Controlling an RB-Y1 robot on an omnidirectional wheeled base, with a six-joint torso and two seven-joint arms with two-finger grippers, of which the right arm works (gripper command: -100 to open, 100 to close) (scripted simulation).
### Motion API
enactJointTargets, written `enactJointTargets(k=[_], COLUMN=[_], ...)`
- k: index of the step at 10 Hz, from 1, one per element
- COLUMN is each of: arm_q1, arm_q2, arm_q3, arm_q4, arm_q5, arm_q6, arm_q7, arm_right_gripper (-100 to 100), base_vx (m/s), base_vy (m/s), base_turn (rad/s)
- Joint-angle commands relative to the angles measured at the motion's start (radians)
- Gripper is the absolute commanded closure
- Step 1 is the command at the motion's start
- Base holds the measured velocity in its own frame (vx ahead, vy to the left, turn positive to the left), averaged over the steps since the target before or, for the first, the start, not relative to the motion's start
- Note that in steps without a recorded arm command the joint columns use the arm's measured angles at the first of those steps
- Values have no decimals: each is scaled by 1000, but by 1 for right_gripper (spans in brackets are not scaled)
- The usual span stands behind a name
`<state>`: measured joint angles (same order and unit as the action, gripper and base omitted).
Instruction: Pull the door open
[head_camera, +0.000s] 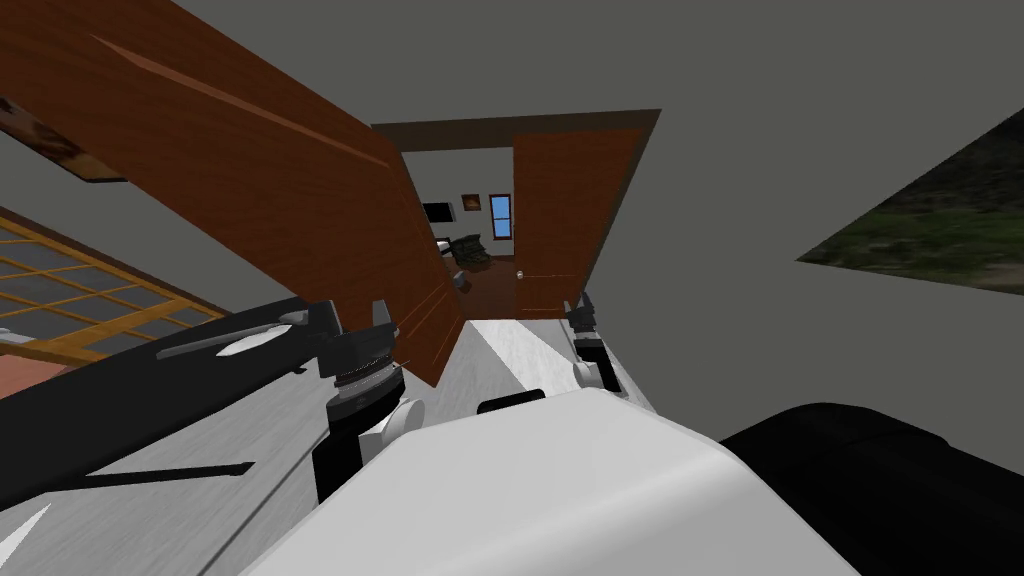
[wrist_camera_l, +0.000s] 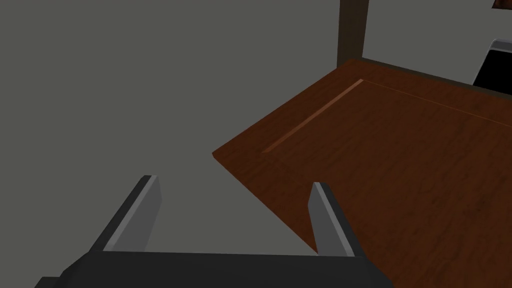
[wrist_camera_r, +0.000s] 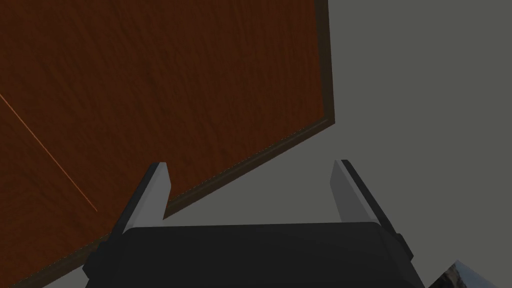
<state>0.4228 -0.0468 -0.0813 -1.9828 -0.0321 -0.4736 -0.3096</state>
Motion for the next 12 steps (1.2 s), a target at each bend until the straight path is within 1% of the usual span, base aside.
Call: enactJointTargets(k=[1, 7, 12], arm_q1=[-11, -66, -115], arm_q2=[-6, -25, -36], arm_q3=[-11, -54, -92], arm_q4=[36, 180, 311], arm_q5=[-16, -76, -130], arm_q6=[-12, -53, -90], arm_q7=[-30, -137, -235], arm_right_gripper=[-100, -100, -100], base_vx=[91, 95, 95], base_vy=[-10, -15, -30], base_turn=[128, 129, 146])
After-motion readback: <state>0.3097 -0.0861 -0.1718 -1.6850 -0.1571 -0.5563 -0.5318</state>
